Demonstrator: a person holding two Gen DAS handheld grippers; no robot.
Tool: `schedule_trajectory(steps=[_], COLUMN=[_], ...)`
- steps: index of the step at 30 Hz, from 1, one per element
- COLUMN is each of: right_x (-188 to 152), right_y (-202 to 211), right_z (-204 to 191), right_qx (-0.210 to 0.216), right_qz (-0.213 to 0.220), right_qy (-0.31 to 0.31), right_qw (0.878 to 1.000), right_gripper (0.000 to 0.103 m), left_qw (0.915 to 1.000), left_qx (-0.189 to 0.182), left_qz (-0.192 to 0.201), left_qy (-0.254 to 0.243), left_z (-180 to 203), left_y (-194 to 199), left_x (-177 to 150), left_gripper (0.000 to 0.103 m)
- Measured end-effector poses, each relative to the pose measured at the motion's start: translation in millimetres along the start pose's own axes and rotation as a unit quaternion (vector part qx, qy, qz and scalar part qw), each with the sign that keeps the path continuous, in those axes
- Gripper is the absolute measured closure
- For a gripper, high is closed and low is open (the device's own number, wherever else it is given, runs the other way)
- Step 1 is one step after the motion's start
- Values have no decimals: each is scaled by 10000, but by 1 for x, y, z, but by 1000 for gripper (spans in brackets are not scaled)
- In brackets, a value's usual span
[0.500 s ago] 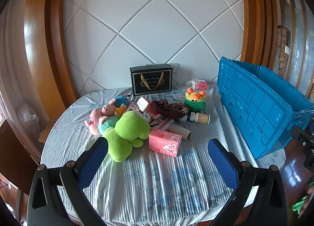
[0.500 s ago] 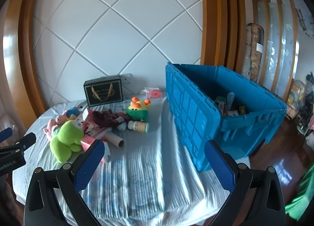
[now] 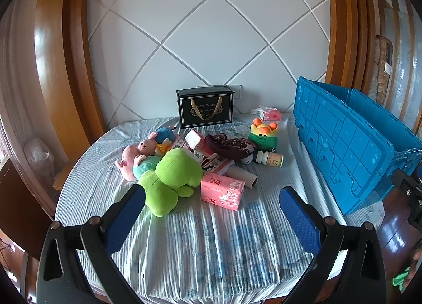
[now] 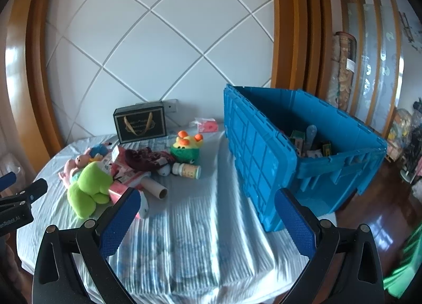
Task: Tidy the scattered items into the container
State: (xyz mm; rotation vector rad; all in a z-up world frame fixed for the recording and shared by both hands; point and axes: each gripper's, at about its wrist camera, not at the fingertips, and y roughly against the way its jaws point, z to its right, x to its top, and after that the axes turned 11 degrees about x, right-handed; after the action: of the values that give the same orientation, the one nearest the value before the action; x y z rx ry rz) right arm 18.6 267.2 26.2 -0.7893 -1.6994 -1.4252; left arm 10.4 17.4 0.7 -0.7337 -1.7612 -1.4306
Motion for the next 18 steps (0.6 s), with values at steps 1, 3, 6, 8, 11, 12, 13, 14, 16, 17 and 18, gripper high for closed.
schedule_trajectory(steps=[1, 3, 6, 8, 11, 12, 13, 14, 16, 17, 18], right_x=[0, 1, 1, 1, 1, 1, 1, 1, 0, 0, 0], right_y=[0, -1, -3, -4, -6, -7, -7, -8, -9, -10, -11], right_z=[0, 0, 1, 3, 4, 5, 6, 7, 9, 9, 10], right_qx=[10, 31, 76, 108, 152, 170, 188, 207, 255, 291, 317], right_qz=[-2, -3, -13, -19, -29, -29, -31, -30, -29, -28, -33], right_qy=[5, 21, 43, 55, 69, 71, 73, 80, 92, 98, 105], right_qw=[10000, 10000, 10000, 9999, 9999, 9998, 9998, 9997, 9996, 9995, 9994], right_gripper=[0, 0, 0, 0, 0, 0, 0, 0, 0, 0, 0], left_qw=[10000, 10000, 9999, 9999, 9998, 9998, 9998, 9997, 9996, 9996, 9995], left_qx=[18, 45, 90, 121, 163, 178, 192, 205, 236, 251, 272], left_qz=[-2, -12, -23, -26, -39, -46, -51, -57, -74, -76, -84], left_qy=[10, 23, 47, 60, 82, 90, 100, 111, 134, 145, 156], left_z=[0, 1, 1, 1, 2, 2, 3, 3, 4, 5, 5], left_y=[0, 0, 1, 2, 2, 2, 3, 3, 3, 4, 4], left_x=[0, -1, -2, -2, -3, -3, -4, -4, -4, -4, -4], left_gripper=[0, 0, 0, 0, 0, 0, 0, 0, 0, 0, 0])
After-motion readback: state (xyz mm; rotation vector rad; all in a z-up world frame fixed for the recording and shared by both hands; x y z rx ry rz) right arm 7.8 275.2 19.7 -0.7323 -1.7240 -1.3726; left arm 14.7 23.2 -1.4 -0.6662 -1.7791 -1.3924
